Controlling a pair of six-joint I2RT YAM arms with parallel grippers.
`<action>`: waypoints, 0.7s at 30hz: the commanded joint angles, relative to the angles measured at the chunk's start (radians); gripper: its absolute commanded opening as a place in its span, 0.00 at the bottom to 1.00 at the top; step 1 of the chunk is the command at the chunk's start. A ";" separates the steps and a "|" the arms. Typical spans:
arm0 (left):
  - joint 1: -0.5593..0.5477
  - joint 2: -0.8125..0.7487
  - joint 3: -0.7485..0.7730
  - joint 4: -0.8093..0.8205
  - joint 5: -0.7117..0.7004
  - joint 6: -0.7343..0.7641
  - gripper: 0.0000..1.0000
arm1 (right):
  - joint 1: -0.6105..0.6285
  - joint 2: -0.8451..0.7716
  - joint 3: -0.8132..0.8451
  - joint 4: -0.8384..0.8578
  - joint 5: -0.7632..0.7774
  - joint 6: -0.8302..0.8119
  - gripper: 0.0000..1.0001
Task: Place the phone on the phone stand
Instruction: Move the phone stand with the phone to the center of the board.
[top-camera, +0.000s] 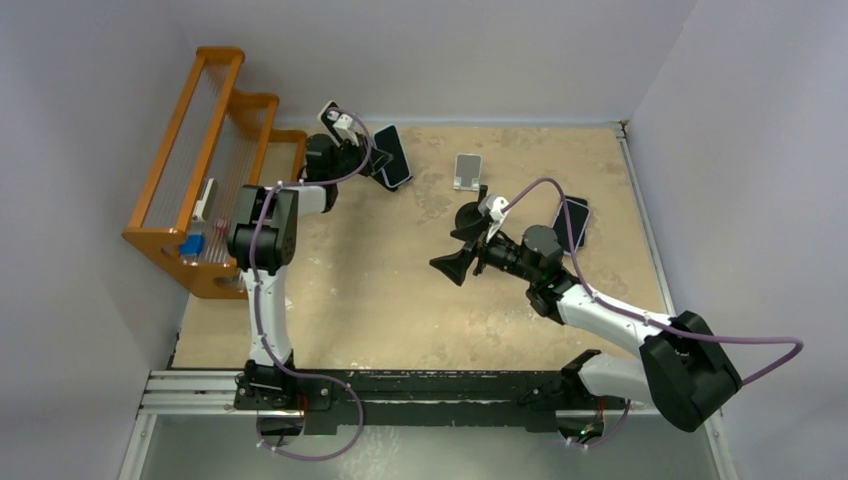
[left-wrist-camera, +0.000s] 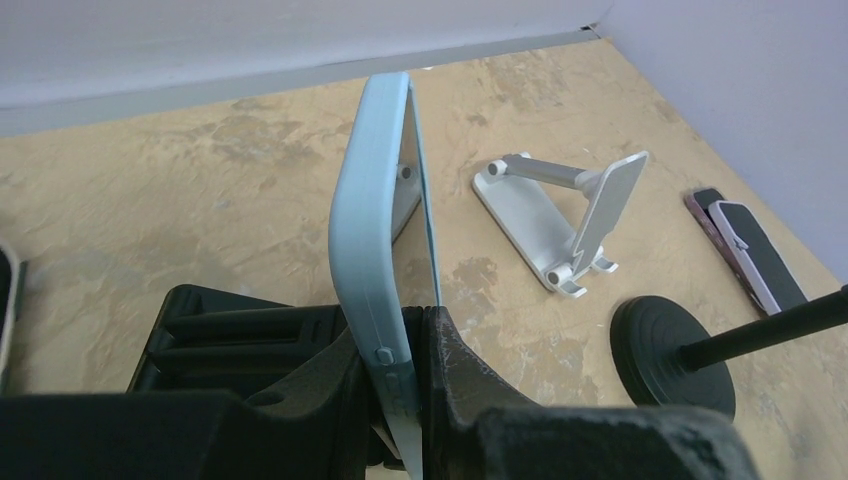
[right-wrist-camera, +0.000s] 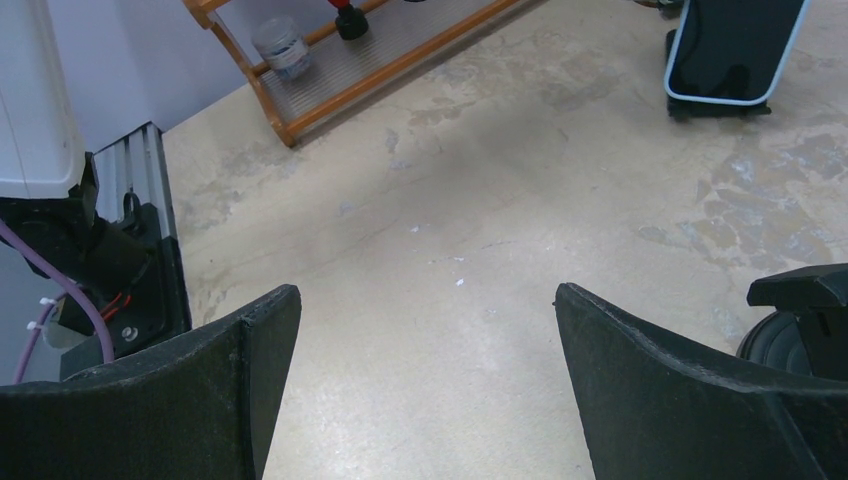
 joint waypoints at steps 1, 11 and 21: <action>0.054 -0.063 -0.097 -0.115 -0.168 -0.002 0.00 | -0.003 -0.040 -0.014 0.054 -0.016 0.012 0.99; 0.056 -0.163 -0.236 -0.122 -0.321 -0.079 0.00 | -0.004 -0.075 -0.031 0.048 -0.015 0.020 0.99; 0.086 -0.256 -0.371 -0.149 -0.405 -0.108 0.00 | -0.003 -0.085 -0.039 0.055 -0.026 0.028 0.99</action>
